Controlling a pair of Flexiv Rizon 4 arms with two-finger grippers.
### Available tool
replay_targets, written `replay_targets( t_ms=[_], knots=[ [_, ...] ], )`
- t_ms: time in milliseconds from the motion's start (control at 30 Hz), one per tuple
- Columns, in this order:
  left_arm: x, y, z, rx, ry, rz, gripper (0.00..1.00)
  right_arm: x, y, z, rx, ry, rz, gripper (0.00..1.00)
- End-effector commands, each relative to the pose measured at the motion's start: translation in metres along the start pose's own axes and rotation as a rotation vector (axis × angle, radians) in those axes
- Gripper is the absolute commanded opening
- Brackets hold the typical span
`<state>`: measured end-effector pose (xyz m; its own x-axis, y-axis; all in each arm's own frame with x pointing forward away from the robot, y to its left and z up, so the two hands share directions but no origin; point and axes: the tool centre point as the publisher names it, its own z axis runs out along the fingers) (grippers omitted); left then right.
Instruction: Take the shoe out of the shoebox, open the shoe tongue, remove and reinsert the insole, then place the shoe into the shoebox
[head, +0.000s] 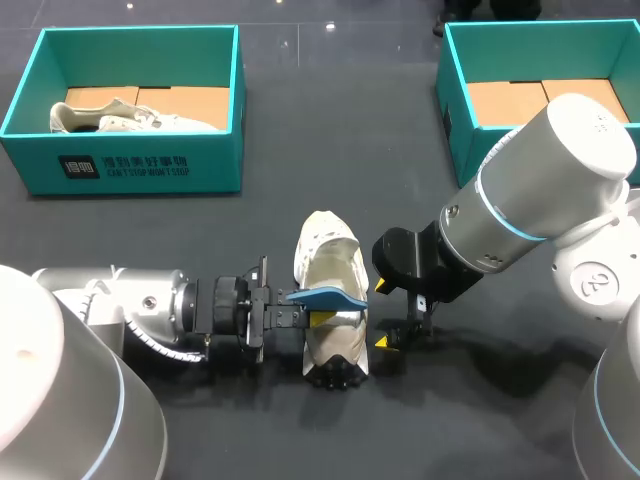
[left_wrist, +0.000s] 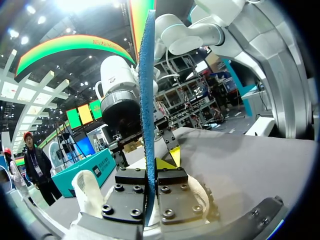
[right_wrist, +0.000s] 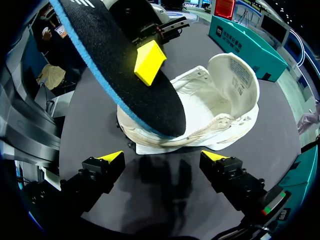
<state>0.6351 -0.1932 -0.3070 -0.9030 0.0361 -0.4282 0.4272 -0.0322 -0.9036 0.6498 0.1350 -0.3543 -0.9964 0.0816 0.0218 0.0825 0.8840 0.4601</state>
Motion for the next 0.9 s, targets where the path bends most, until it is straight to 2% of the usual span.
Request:
replay_targets(
  t_ms=[33, 467, 900],
  knots=[
    [0.001, 0.004, 0.001, 0.002, -0.003, -0.001, 0.00, 0.001, -0.001, 0.001, -0.002, -0.001, 0.000, 1.00],
    [0.000, 0.008, 0.003, -0.036, -0.036, 0.010, 0.00, 0.001, -0.001, 0.001, -0.002, -0.001, 0.000, 1.00],
    [0.000, 0.024, 0.002, -0.077, -0.052, 0.018, 0.00, 0.001, -0.001, 0.001, -0.002, -0.001, 0.000, 1.00]
  ],
)
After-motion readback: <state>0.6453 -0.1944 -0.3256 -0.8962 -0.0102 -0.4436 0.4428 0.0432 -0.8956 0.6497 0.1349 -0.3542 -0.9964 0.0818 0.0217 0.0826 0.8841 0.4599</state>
